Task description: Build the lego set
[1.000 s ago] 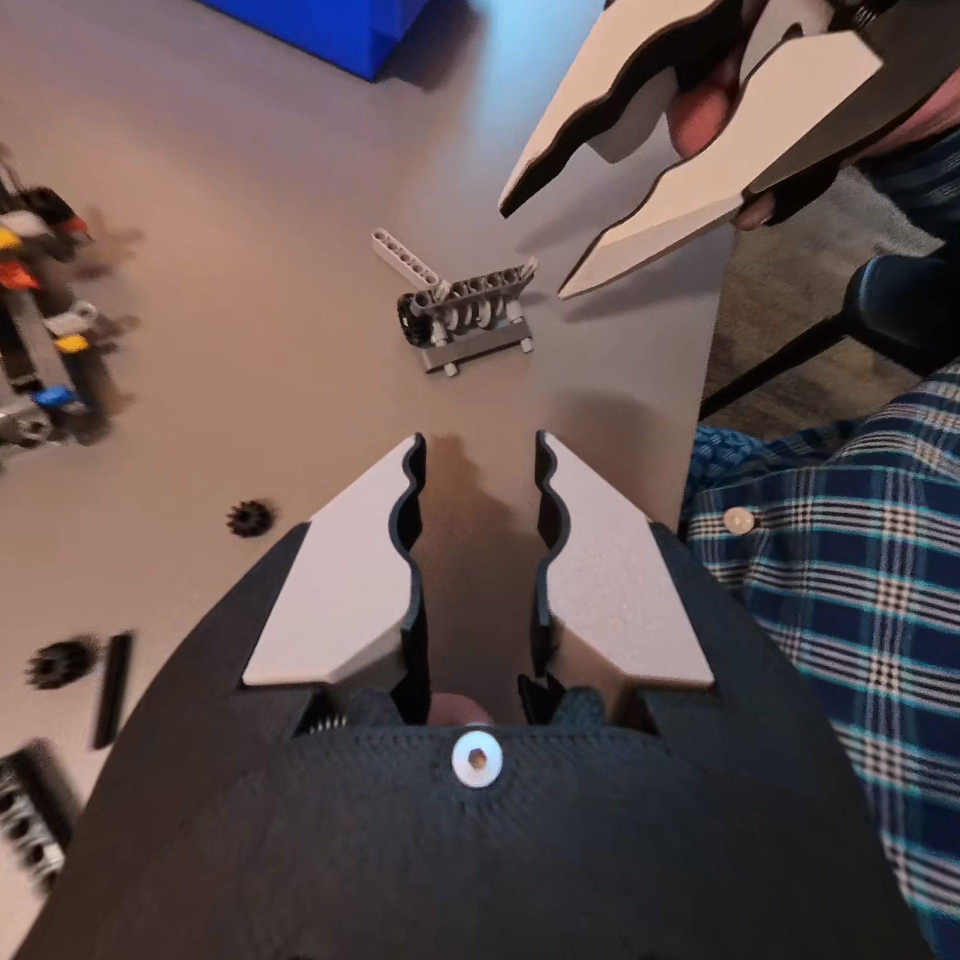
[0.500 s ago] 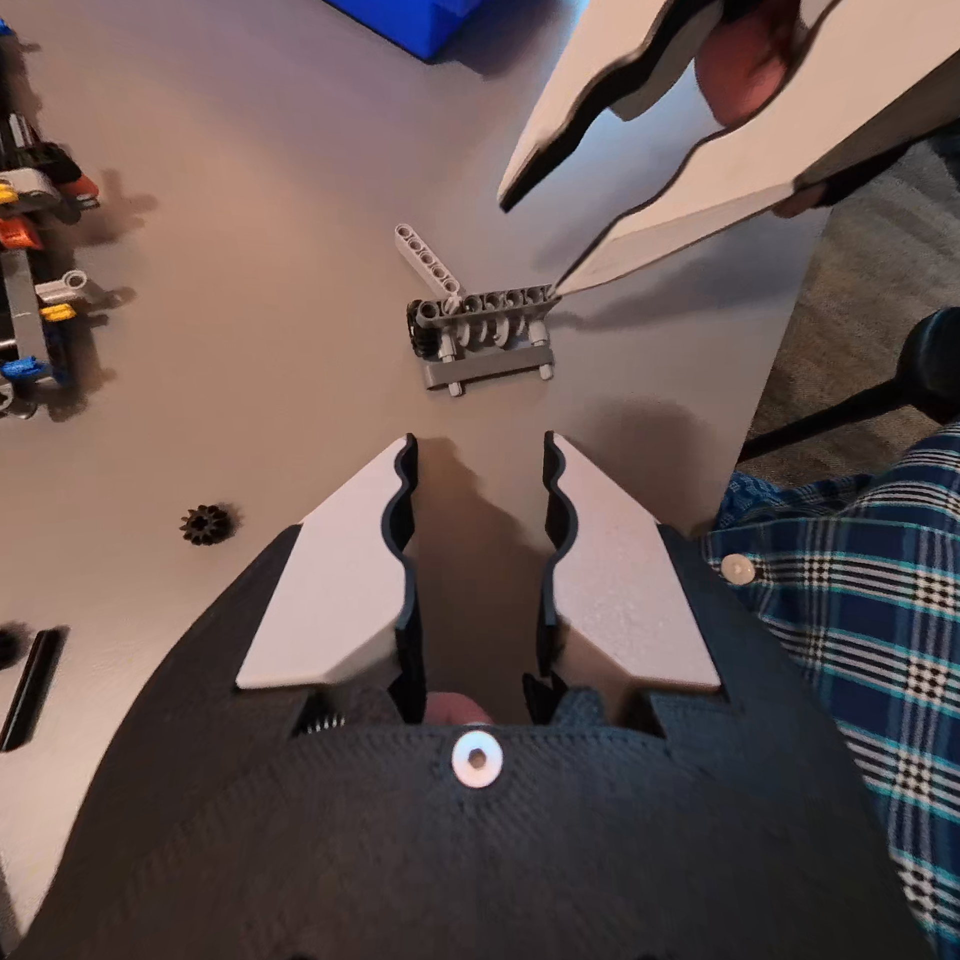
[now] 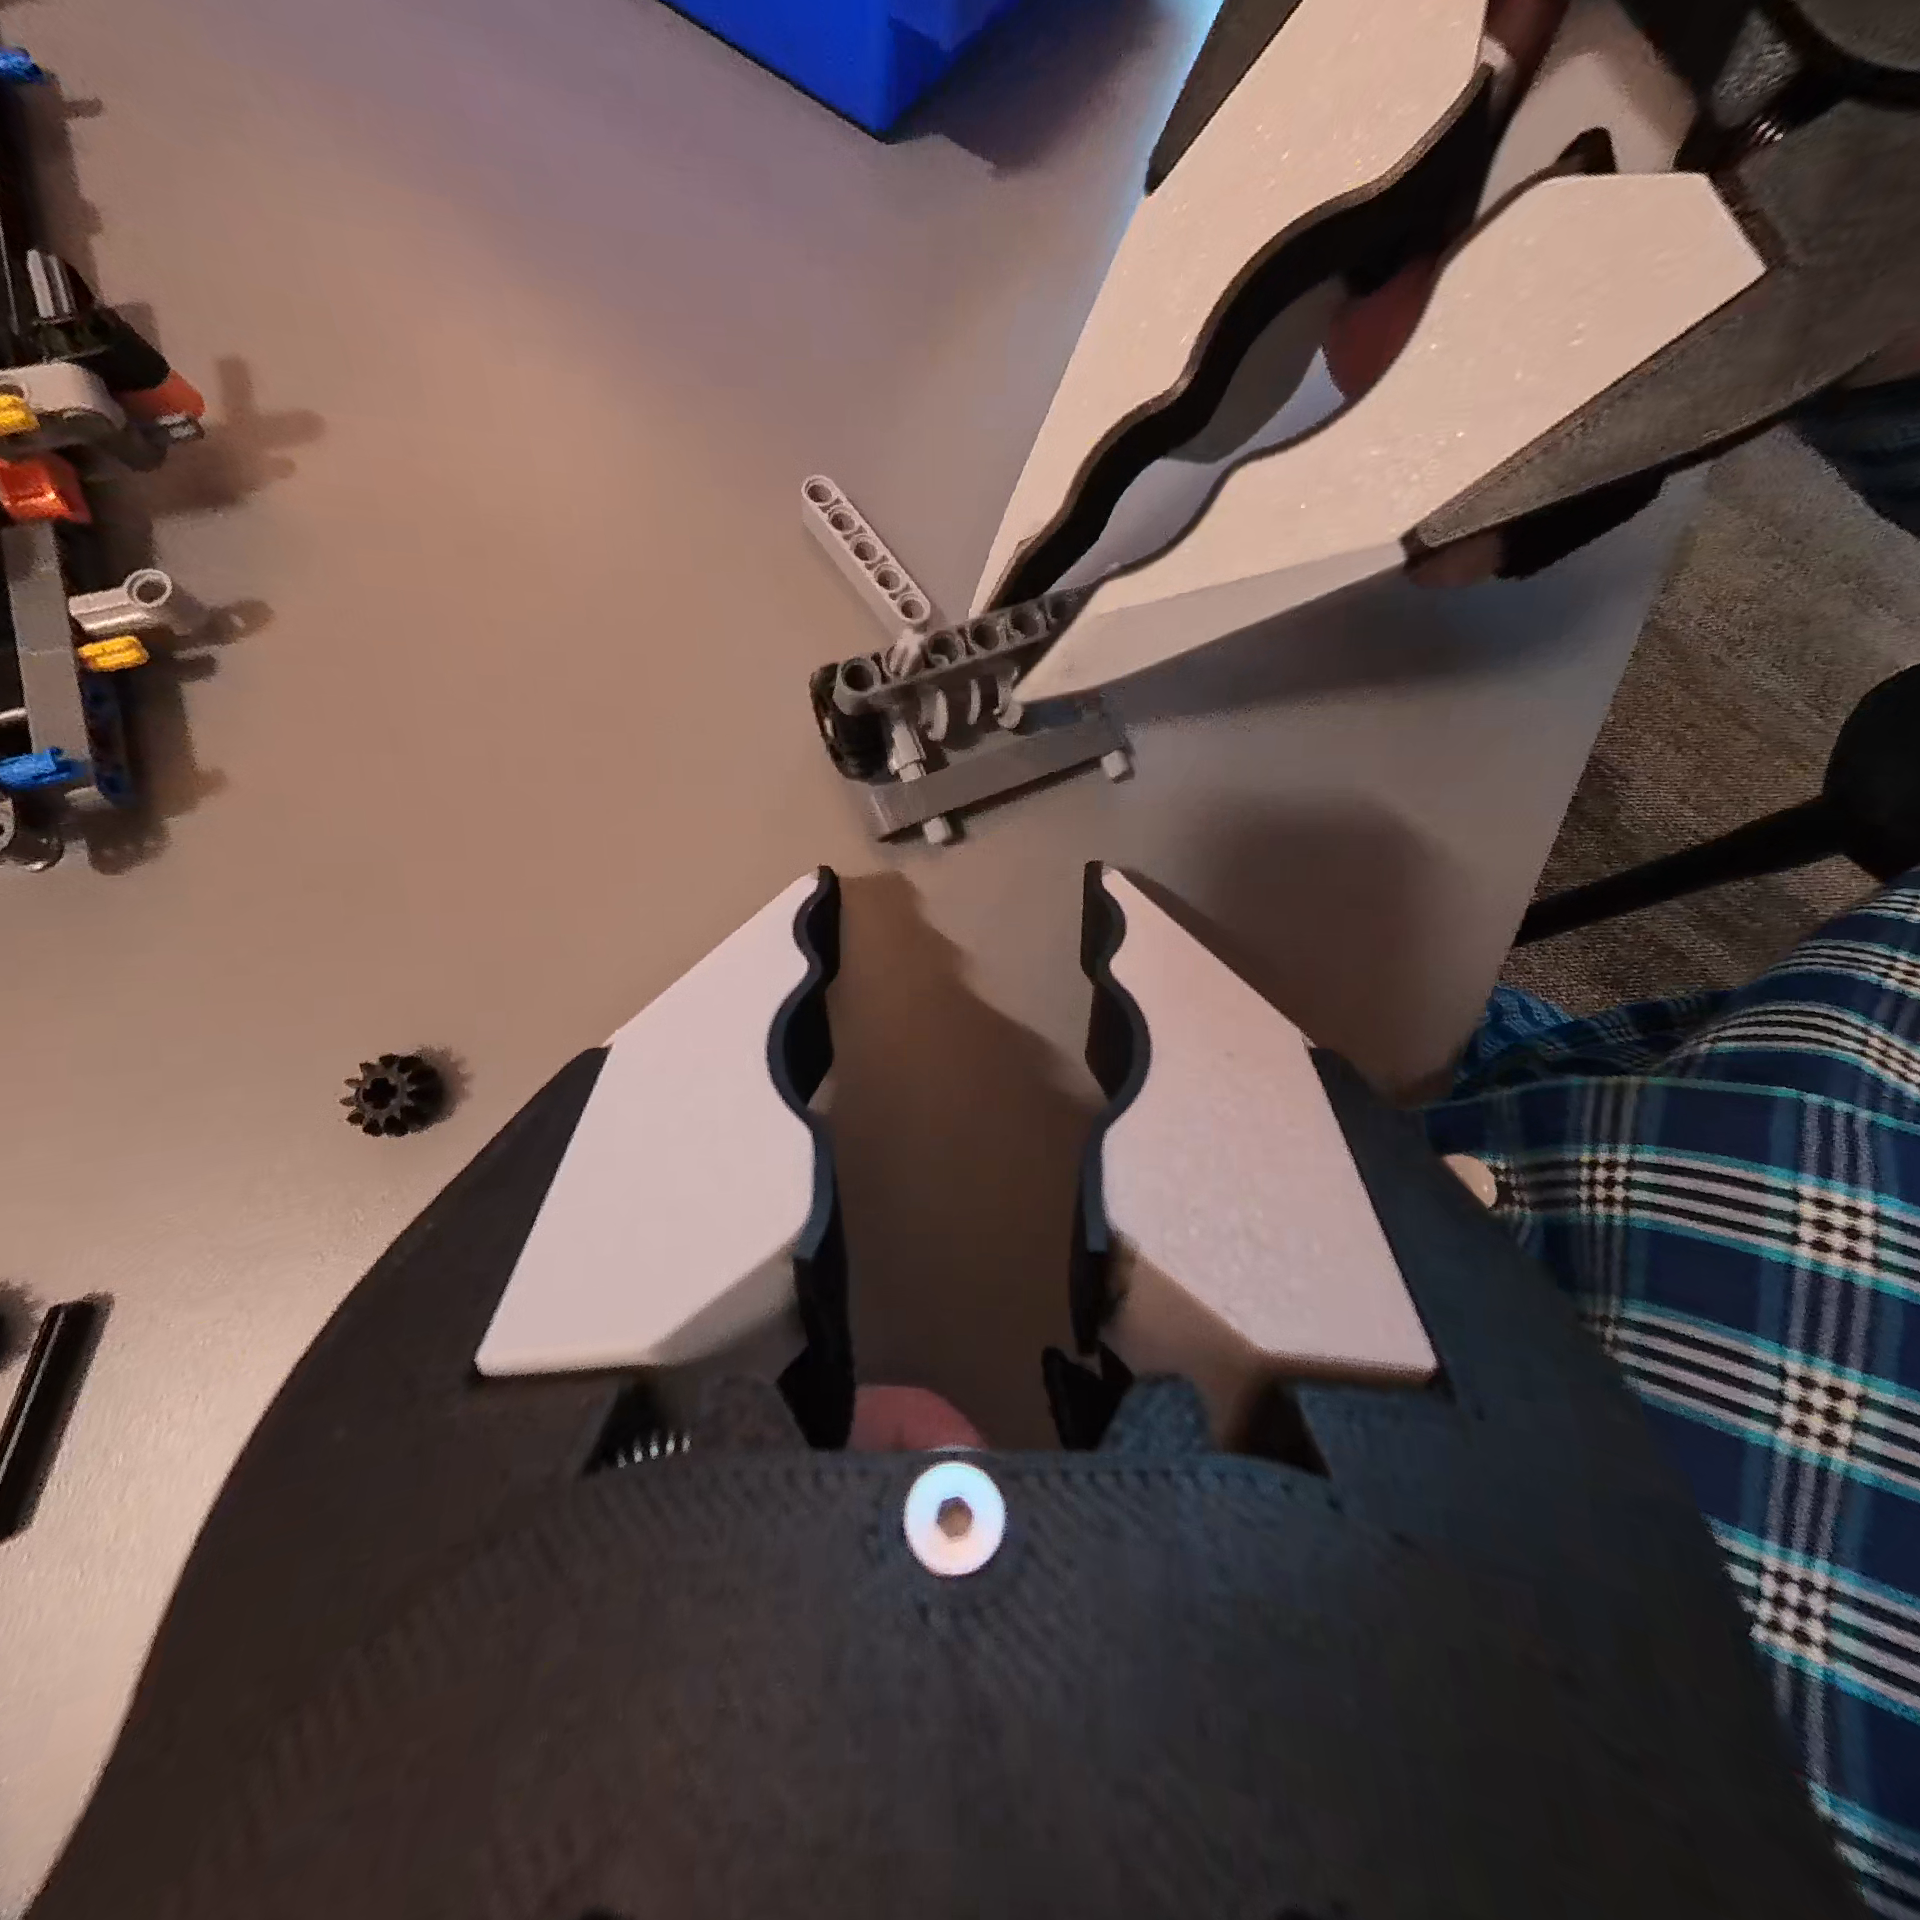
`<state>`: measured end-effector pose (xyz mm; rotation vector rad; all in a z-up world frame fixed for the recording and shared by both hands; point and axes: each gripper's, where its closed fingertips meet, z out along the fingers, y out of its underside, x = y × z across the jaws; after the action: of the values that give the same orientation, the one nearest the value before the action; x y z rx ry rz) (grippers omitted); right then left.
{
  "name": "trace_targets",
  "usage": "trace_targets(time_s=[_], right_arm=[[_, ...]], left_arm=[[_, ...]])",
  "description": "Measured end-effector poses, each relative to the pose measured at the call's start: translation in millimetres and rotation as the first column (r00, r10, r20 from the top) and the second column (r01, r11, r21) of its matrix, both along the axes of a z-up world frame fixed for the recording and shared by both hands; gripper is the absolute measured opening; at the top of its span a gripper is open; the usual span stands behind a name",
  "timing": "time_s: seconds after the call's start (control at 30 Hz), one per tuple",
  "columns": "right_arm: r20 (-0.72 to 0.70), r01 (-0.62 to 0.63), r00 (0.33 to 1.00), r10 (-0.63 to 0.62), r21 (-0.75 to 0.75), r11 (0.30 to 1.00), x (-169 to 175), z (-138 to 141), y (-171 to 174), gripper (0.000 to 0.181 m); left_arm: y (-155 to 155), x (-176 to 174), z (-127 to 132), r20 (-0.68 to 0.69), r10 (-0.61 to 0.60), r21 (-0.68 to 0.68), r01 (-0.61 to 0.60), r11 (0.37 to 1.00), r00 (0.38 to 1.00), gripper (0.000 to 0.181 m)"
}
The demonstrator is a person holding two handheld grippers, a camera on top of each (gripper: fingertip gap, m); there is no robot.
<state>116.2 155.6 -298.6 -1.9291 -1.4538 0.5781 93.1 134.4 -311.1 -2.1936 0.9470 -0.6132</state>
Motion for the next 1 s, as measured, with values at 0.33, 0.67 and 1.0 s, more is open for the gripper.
trace_targets(time_s=[0.33, 0.67, 1.0], right_arm=[[-0.094, 0.089, 0.991, -0.099, -0.103, 0.991, -9.0, 0.1, 7.3, 0.005], [-0.144, 0.087, 0.983, -0.114, -0.185, 0.979, -21.9, 0.3, 8.4, 0.014], [-0.148, 0.126, 0.976, -0.162, -0.23, 0.965, -19.4, -0.7, 9.3, 0.036]], left_arm=[[6.8, 1.7, 0.1, -0.002, 0.022, 0.002, -0.022, 1.0, 1.0, 0.046], [18.9, -1.2, -0.5, -0.016, 0.044, 0.016, -0.043, 0.999, 0.999, 0.05], [25.3, -2.0, -2.6, -0.064, -0.038, 0.056, 0.041, 0.998, 0.997, 0.052]])
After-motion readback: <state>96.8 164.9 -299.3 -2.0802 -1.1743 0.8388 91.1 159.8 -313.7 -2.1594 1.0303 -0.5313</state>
